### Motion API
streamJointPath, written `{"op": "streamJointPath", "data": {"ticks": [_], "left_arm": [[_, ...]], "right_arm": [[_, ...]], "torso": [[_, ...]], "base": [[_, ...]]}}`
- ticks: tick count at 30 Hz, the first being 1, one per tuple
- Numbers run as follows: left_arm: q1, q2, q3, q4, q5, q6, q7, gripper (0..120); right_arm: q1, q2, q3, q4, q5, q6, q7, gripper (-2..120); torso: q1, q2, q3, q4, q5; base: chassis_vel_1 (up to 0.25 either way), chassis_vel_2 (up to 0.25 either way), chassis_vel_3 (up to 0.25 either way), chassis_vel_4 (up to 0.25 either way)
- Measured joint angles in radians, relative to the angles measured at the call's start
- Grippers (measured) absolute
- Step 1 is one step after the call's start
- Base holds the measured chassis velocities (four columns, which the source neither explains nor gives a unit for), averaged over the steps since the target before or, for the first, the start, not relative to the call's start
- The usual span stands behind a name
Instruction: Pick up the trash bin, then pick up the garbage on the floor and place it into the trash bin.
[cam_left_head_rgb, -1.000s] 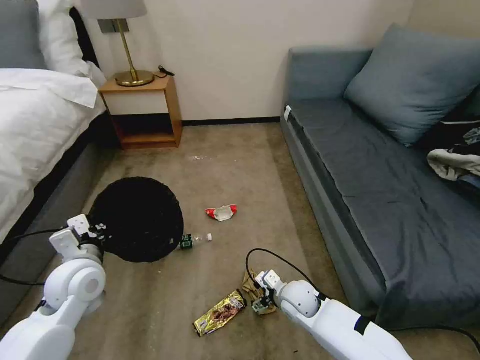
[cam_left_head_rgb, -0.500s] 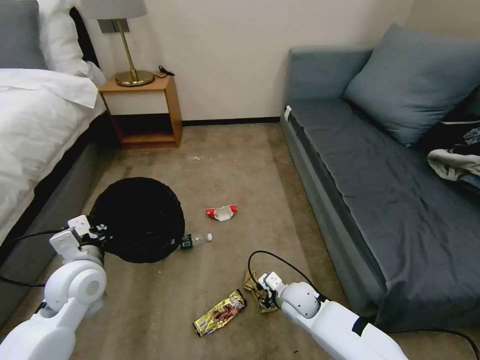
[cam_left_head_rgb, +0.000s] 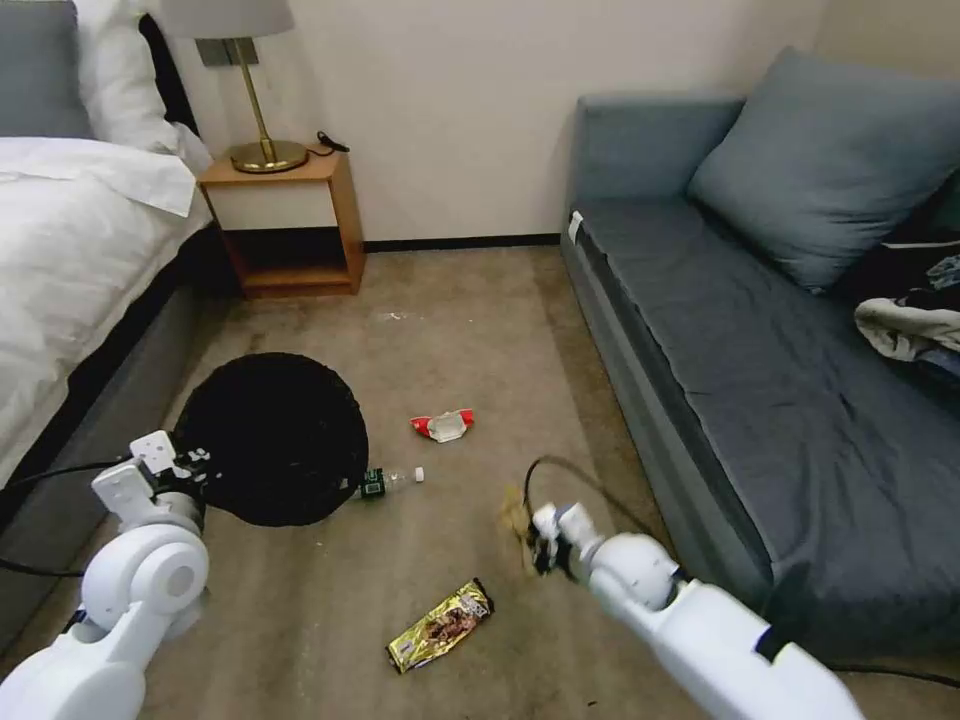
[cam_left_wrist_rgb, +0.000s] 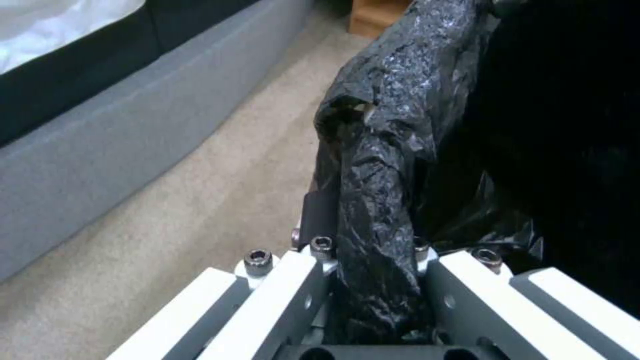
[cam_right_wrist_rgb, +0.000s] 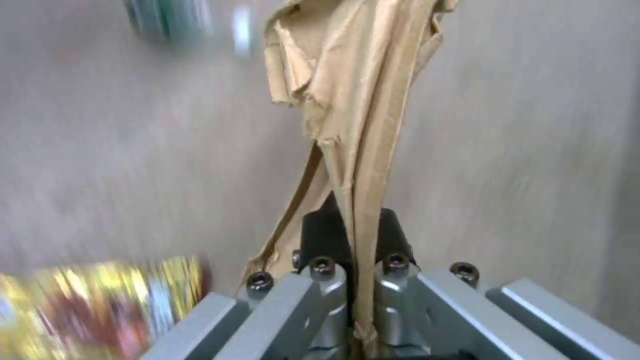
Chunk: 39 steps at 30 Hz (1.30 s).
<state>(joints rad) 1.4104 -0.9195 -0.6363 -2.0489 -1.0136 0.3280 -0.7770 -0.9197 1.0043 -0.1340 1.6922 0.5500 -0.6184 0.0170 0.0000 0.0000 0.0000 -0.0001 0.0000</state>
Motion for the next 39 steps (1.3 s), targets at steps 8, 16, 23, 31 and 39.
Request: {"op": "streamJointPath", "data": {"ticks": [8,16,23,31,39], "left_arm": [[0.008,-0.004,-0.013,-0.008,0.001,-0.001,0.001,3],[0.011,-0.031,-0.006,-0.010,0.014,-0.001,0.005,3],[0.015,-0.041,-0.005,-0.013,0.019,-0.001,0.007,3],[0.024,-0.043,-0.012,-0.024,0.021,-0.001,0.007,3],[0.019,-0.048,-0.011,-0.024,0.018,0.001,0.007,3]], "right_arm": [[0.135,-0.010,-0.071,0.089,0.287,0.445,-0.002,0],[0.387,0.103,-0.363,0.037,0.421,0.592,-0.015,0],[0.519,0.206,-0.533,-0.079,0.422,0.603,-0.032,0],[0.577,0.325,-0.616,-0.191,0.407,0.610,-0.022,0],[0.583,0.432,-0.625,-0.345,0.359,0.639,-0.050,0]], "torso": [[0.000,0.000,0.000,0.0001,0.0000],[0.000,0.000,0.000,0.0004,-0.0003],[0.000,0.000,0.000,0.0002,-0.0003],[0.000,0.000,0.000,0.0001,-0.0003],[0.000,0.000,0.000,0.0002,-0.0003]], "base": [[0.000,0.000,0.000,0.000],[0.000,0.000,0.000,0.000],[0.000,0.000,0.000,0.000],[0.000,0.000,0.000,0.000],[0.000,0.000,0.000,0.000]]}}
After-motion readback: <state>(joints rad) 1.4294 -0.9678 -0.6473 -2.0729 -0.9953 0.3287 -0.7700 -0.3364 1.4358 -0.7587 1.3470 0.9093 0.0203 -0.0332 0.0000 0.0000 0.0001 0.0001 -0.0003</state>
